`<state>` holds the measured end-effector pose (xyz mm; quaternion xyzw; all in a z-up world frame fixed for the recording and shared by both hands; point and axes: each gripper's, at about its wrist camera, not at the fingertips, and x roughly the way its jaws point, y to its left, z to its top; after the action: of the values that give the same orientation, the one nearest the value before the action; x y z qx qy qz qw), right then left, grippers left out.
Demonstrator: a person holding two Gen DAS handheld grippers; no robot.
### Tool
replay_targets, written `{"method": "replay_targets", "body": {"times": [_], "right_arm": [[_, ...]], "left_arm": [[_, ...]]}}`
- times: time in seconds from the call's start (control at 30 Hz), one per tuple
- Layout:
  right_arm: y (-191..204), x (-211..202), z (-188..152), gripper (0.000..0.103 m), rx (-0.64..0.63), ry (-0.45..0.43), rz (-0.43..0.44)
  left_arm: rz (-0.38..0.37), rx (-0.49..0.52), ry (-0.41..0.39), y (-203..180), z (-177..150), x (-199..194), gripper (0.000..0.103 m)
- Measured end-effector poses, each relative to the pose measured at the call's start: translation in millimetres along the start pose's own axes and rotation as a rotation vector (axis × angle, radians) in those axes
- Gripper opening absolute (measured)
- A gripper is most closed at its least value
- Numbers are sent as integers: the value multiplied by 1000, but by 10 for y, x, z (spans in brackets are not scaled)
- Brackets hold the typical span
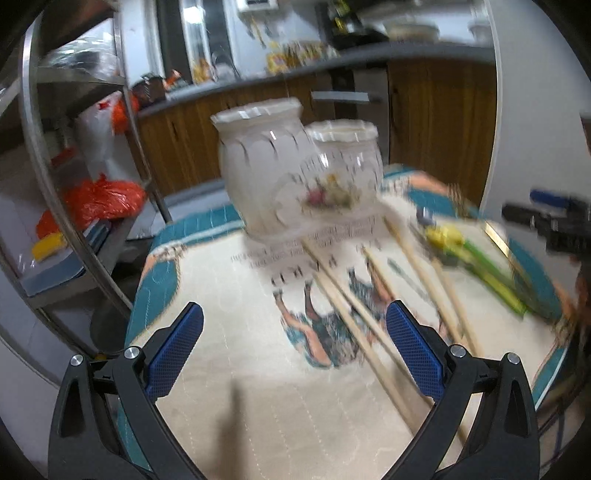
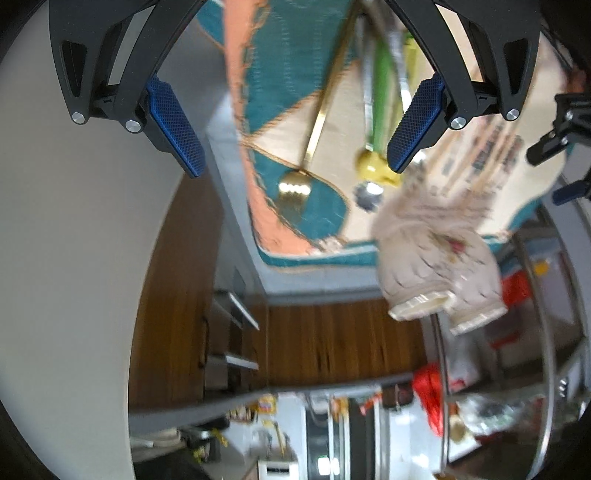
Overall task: Organize utensils
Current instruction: 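Grasp the gold fork with the right tool while the left grasps a chopstick, then drop the fork into the small cup while the left drops the chopstick into the tall cup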
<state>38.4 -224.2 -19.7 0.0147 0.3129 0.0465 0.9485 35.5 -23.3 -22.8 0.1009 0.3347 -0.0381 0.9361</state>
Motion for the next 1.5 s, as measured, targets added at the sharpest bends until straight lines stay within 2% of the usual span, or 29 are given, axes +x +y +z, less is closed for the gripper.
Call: {"method": "replay_targets", "body": {"times": [0.13, 0.2, 0.23, 0.27, 0.3, 0.37, 0.43, 0.5, 0.53, 0.67, 0.77, 0.8, 0.9, 1.0, 1.07, 1.2, 1.37, 1.5], "right_arm": [[-108, 176, -11, 96, 22, 89, 12], [-120, 232, -19, 93, 30, 110, 25], [-109, 249, -22, 89, 30, 117, 35], [-97, 264, -23, 81, 27, 126, 42], [-78, 289, -21, 74, 20, 140, 47], [-50, 347, -2, 64, 12, 168, 63], [-25, 427, 14, 56, 11, 196, 81], [3, 483, 37, 45, 4, 214, 89], [16, 507, 40, 43, 1, 224, 92], [47, 569, 72, 32, -26, 233, 68], [84, 617, 87, 19, -50, 229, 66], [95, 623, 92, 14, -52, 229, 72], [113, 616, 90, 10, -47, 228, 88], [106, 560, 84, 6, -33, 217, 116], [111, 485, 85, 6, -38, 190, 128], [155, 217, 132, 6, -60, 95, 151], [254, -164, 214, 6, -98, -53, 181], [364, -351, 353, 6, -135, -165, 187]], "left_arm": [[13, 36, 104, -81, -62, 150, 96], [10, 34, 134, -80, -88, 181, 87], [3, 31, 149, -79, -93, 181, 85], [-2, 27, 155, -74, -95, 173, 84], [0, 32, 162, -82, -89, 174, 79], [-1, 57, 172, -113, -65, 184, 74], [-8, 66, 186, -133, -12, 217, 63], [-42, 53, 211, -133, 40, 257, 43], [-58, 51, 222, -127, 75, 284, 36], [-90, 42, 244, -96, 154, 374, 31], [-101, 37, 246, -68, 200, 453, 30], [-109, 30, 243, -53, 207, 469, 27], [-140, 2, 242, 11, 209, 483, 12], [-164, 1, 225, 42, 185, 447, 6], [-161, 6, 205, 73, 170, 391, 6], [-178, -4, 143, 181, 159, 241, 6], [-196, -23, -12, 352, 232, -100, 6], [-184, -37, -129, 487, 388, -333, 6]]}}
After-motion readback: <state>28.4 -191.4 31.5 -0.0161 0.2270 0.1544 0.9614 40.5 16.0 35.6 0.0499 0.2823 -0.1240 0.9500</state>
